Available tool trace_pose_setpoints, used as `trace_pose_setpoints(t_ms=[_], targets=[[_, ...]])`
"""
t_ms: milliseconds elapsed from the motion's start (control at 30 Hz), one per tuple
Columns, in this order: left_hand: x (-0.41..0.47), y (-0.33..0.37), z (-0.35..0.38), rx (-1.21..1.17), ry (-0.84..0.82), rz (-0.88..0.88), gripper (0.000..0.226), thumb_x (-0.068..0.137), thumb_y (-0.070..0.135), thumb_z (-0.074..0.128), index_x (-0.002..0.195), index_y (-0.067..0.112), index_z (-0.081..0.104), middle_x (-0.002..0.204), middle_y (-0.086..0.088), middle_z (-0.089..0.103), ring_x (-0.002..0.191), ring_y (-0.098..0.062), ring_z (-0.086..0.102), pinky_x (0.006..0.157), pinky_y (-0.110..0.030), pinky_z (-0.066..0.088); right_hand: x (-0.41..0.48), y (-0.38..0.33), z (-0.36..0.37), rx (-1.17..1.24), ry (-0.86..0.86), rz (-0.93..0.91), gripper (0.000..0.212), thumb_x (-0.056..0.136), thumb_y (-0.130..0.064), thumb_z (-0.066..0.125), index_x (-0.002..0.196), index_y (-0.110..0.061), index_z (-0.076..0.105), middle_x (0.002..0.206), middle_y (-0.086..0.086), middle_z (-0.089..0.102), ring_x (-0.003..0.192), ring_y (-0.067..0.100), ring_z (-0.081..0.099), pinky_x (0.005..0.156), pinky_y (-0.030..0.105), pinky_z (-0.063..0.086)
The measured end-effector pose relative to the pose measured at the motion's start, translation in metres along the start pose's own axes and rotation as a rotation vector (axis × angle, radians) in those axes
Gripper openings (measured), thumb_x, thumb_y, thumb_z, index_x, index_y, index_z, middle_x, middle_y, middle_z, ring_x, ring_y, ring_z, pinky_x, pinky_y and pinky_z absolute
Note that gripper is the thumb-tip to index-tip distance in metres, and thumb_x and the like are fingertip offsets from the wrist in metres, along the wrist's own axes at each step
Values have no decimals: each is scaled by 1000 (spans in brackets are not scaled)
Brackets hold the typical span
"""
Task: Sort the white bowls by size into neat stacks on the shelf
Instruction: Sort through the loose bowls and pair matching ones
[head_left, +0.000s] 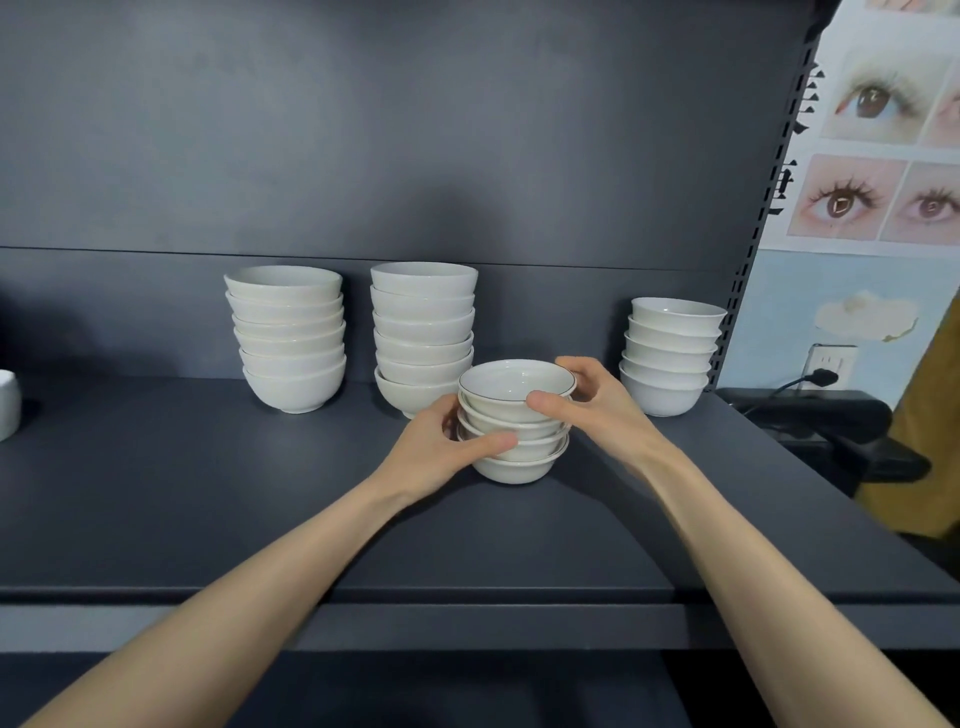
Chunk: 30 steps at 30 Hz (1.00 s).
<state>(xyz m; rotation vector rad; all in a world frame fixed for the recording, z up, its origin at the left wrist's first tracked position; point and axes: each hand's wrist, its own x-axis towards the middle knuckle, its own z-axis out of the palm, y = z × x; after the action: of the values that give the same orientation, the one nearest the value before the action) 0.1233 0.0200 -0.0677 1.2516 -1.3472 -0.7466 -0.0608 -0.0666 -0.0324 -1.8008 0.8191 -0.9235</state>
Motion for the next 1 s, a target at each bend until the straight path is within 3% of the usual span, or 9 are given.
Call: trace_pose_setpoints(t_ms=[133, 267, 433, 567, 700, 833, 1000], targets=[[-3, 0, 4, -30, 20, 5, 77, 63, 29, 87, 129, 23, 47, 124, 12, 63, 114, 0, 59, 91, -17, 48, 4, -10, -8, -131, -96, 3, 80, 68, -40, 81, 138, -23, 45, 127, -10, 56, 117, 6, 54, 89, 17, 40], [-4, 0, 8, -67, 37, 64, 66, 76, 9, 78, 129, 31, 44, 125, 12, 62, 114, 2, 58, 92, -15, 47, 3, -6, -8, -182, -26, -22, 73, 67, -43, 82, 131, -21, 56, 119, -10, 62, 114, 9, 56, 88, 18, 41], [-2, -2, 9, -75, 60, 84, 64, 78, 11, 76, 130, 31, 44, 126, 16, 60, 115, 5, 57, 95, -14, 46, 1, 8, -1, -105, 57, -45, 89, 49, -58, 85, 127, -21, 61, 122, -9, 64, 115, 9, 58, 98, 26, 45], [-1, 0, 8, -75, 72, 63, 65, 78, 14, 76, 134, 23, 45, 127, 11, 61, 116, 1, 58, 95, -12, 46, 3, 11, -1, -108, 54, -44, 75, 61, -52, 83, 127, -22, 61, 123, -11, 61, 116, 6, 56, 95, 21, 42], [-1, 0, 8, -66, 77, 50, 67, 77, 19, 77, 136, 19, 45, 129, 10, 60, 119, -1, 56, 98, -12, 44, 5, 9, -1, -164, 38, -23, 90, 49, -69, 77, 127, -27, 61, 124, -11, 61, 116, 7, 55, 100, 27, 44], [-1, -1, 8, -71, 69, 58, 65, 79, 16, 76, 136, 20, 45, 130, 9, 60, 117, 0, 57, 96, -11, 44, 2, 2, -3, -203, 3, -33, 90, 55, -66, 77, 132, -23, 57, 129, -9, 57, 118, 10, 52, 100, 27, 41], [-3, 3, 6, -9, 22, 58, 71, 73, 37, 78, 135, 26, 46, 128, 14, 61, 119, -1, 56, 100, -20, 44, 1, -7, -6, -265, -44, -4, 87, 63, -62, 76, 136, -20, 52, 133, -10, 53, 118, 9, 49, 94, 23, 37]])
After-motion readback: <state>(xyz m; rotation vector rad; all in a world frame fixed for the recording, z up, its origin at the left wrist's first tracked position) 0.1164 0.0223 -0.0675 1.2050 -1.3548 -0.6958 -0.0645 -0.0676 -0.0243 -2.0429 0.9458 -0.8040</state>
